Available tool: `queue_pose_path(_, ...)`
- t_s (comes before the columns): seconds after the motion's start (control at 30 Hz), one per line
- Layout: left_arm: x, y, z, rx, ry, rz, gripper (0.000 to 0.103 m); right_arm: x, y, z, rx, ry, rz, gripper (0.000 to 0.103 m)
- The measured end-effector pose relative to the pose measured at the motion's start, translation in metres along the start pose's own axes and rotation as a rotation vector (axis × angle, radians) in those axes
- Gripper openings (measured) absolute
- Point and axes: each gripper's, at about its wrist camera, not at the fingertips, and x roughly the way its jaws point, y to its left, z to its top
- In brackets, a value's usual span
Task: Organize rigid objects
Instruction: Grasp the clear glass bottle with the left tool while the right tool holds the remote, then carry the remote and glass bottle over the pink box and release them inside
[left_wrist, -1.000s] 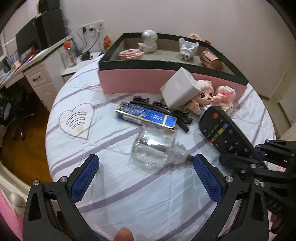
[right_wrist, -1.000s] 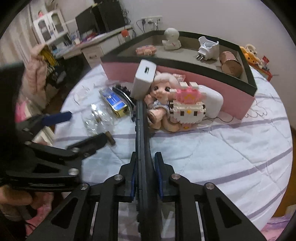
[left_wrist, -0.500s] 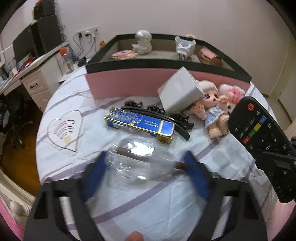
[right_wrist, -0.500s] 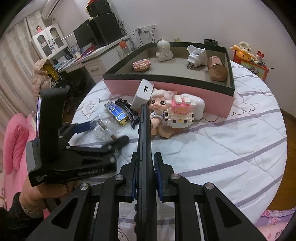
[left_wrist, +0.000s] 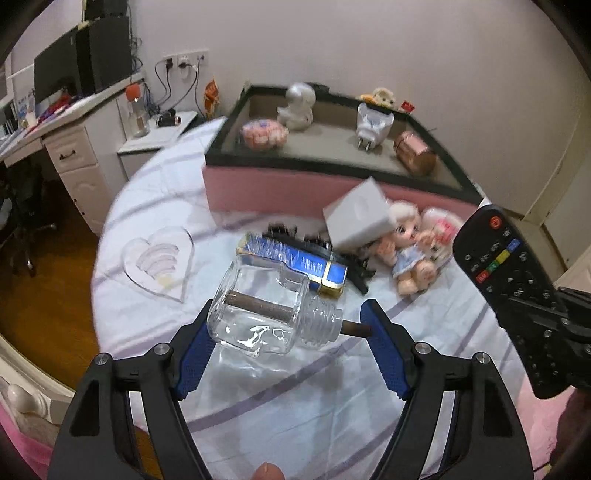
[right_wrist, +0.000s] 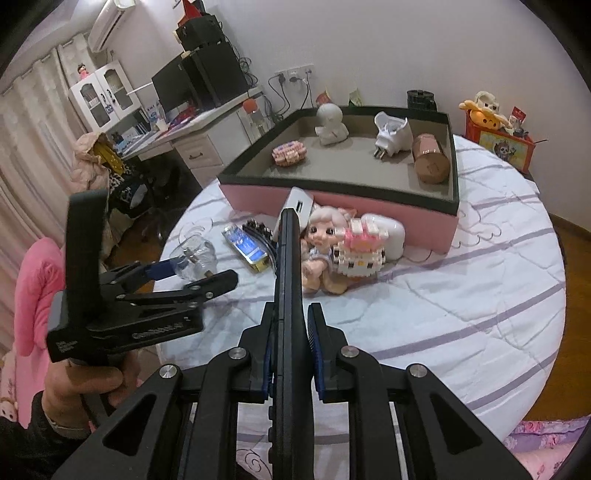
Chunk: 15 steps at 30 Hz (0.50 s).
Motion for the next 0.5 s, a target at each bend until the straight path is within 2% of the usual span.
queue_pose_path(0.27,-0.037,-0.001,0.058,0.046,-0.11,0.018,0.077,-0.018,-0.005,0.042,-0.017,-0.077,-0.029,0.016)
queue_pose_path(0.5,-0.024,-0.007,0.116,0.075,-0.139,0.015,0.078,-0.011,-0.019,0.104,-0.023,-0.111,-0.064,0.016)
